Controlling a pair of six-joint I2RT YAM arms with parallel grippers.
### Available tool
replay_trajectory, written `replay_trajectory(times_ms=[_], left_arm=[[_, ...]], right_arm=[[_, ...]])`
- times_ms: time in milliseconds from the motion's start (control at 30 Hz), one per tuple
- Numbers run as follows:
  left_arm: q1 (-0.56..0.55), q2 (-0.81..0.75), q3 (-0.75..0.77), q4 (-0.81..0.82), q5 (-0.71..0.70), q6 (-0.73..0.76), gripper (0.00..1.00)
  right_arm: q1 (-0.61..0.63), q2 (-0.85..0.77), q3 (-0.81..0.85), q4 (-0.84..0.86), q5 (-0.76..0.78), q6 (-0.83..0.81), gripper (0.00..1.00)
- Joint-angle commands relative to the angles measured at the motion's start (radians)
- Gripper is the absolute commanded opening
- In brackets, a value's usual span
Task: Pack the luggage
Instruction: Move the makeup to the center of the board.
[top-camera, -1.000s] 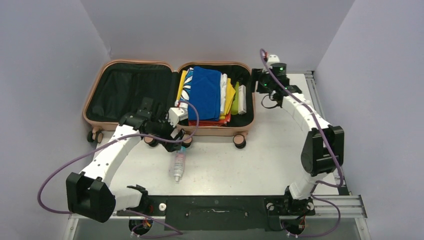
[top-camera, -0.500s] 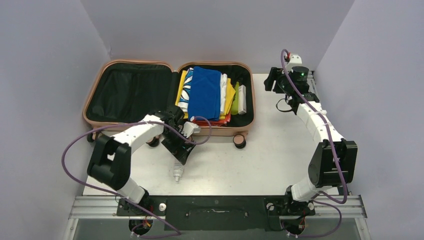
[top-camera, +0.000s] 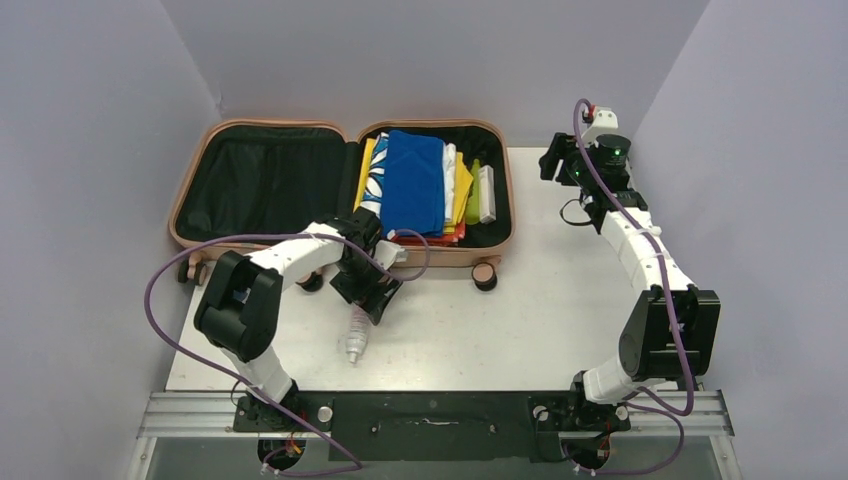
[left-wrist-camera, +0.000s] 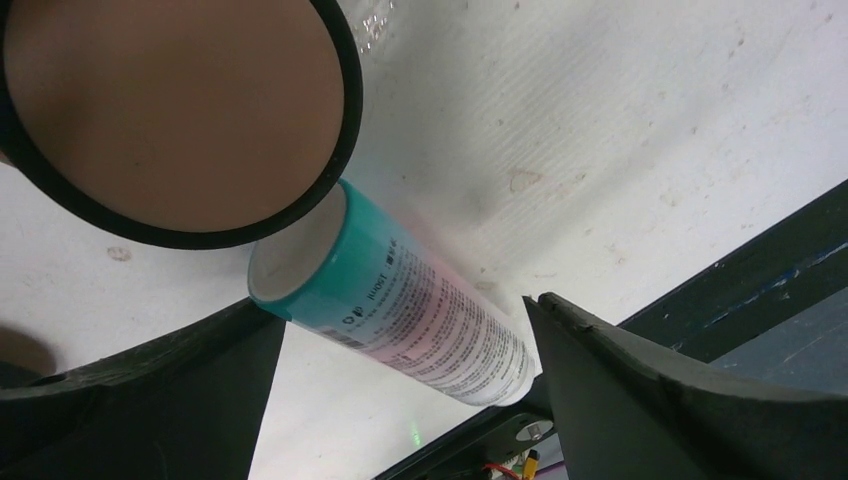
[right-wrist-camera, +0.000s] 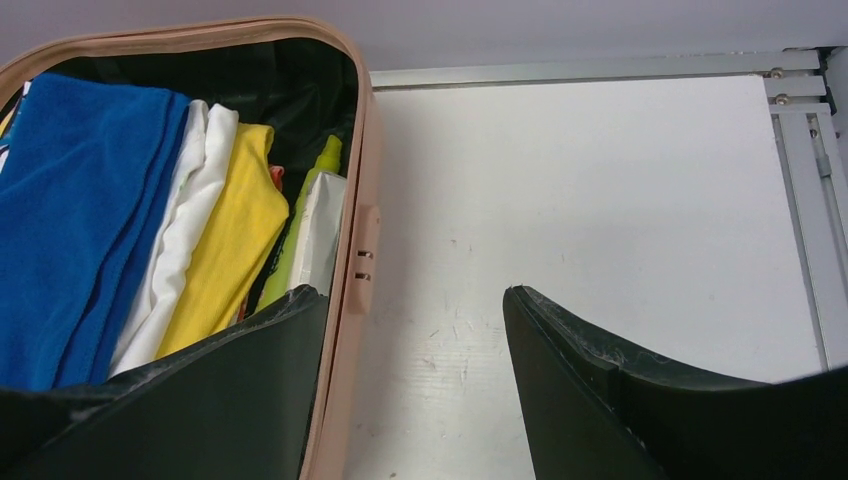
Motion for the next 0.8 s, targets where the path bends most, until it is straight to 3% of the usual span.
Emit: replay_trajectory(times_ms=[0, 100, 300, 367, 600, 767], left_arm=[[-0.008, 0.103, 0.01, 0.05, -0.115, -0.088, 0.93], [-0.015, 0.115, 0.013, 0.049, -0.133, -0.093, 0.71], [-0.015, 0.13, 0.006, 0.041, -0.154, -0.088, 0.15], [-0.015, 0.13, 0.009, 0.03, -0.148, -0.082, 0.03], [-0.026, 0.073, 0.07, -0.068, -0.005, -0.007, 0.0], [-0.096, -0.002, 0.105, -0.097, 0.042, 0.043, 0.0]], right_arm=[[-0.004, -0.041, -0.009, 0.054, -0.003, 0.003, 0.66], [-0.004, -0.037, -0.008, 0.054, -0.004, 0.005, 0.66], [-0.004, -0.051, -0.016, 0.084, -0.009, 0.004, 0.66], [-0.028, -0.054, -0.016, 0.084, -0.012, 0.006, 0.66], [-0.03, -0.076, -0.015, 0.09, -0.038, -0.003, 0.66], [-0.03, -0.095, -0.008, 0.096, -0.062, -0.016, 0.66]])
